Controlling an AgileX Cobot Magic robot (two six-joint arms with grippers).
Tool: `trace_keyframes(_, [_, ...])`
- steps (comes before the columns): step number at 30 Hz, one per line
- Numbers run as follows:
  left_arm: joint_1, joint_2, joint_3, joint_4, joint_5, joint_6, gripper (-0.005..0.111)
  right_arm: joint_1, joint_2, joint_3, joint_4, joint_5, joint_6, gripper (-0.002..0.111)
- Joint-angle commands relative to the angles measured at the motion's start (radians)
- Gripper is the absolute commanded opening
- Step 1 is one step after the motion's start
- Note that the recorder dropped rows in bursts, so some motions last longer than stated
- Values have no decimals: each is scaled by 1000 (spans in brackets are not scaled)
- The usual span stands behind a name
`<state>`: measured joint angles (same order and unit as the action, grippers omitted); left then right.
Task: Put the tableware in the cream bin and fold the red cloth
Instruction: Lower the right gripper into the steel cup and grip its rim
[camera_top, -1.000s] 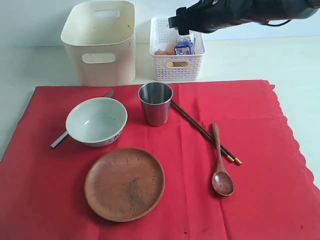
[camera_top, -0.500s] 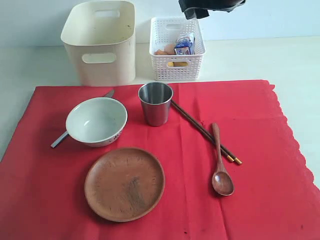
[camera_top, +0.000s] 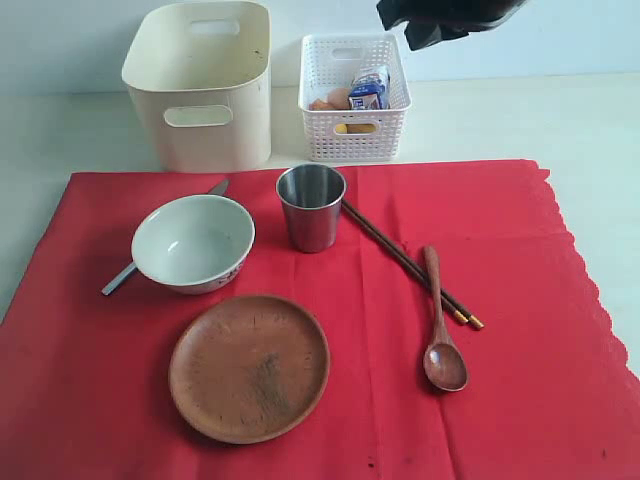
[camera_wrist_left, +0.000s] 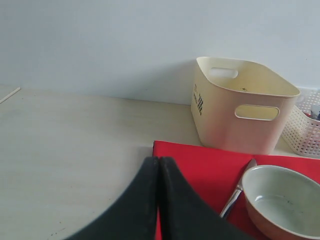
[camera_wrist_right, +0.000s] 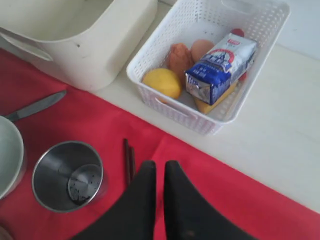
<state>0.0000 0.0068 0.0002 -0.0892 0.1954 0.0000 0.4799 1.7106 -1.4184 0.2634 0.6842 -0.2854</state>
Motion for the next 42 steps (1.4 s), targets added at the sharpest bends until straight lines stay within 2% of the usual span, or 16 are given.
trace_keyframes(1, [1,-7,0,-8,1,0,3,10,-5,56,56,-8,-62,0])
trace_keyframes(11, [1,-7,0,-8,1,0,3,149,113,85,47,-59,-81,2])
trace_keyframes(13, [1,-7,0,-8,1,0,3,170,147,85,24,-87,-41,10])
trace_keyframes(18, [1,-7,0,-8,1,0,3,194,199,85,-76,-152,44,42])
trace_keyframes(21, [1,-7,0,-8,1,0,3,194,221,85,-62,-156,44,52])
trace_keyframes(23, [1,-7,0,-8,1,0,3,194,239,85,-60,-162,44,54])
trace_keyframes(32, [1,-7,0,-8,1,0,3,194,307,85,-30,-223,28,51])
trace_keyframes(35, [1,-7,0,-8,1,0,3,194,307,85,-28,-223,17,38])
trace_keyframes(41, [1,-7,0,-8,1,0,3,194,294,85,-15,-219,17,2])
trace_keyframes(42, [1,-7,0,-8,1,0,3,194,291,85,-8,-221,19,0])
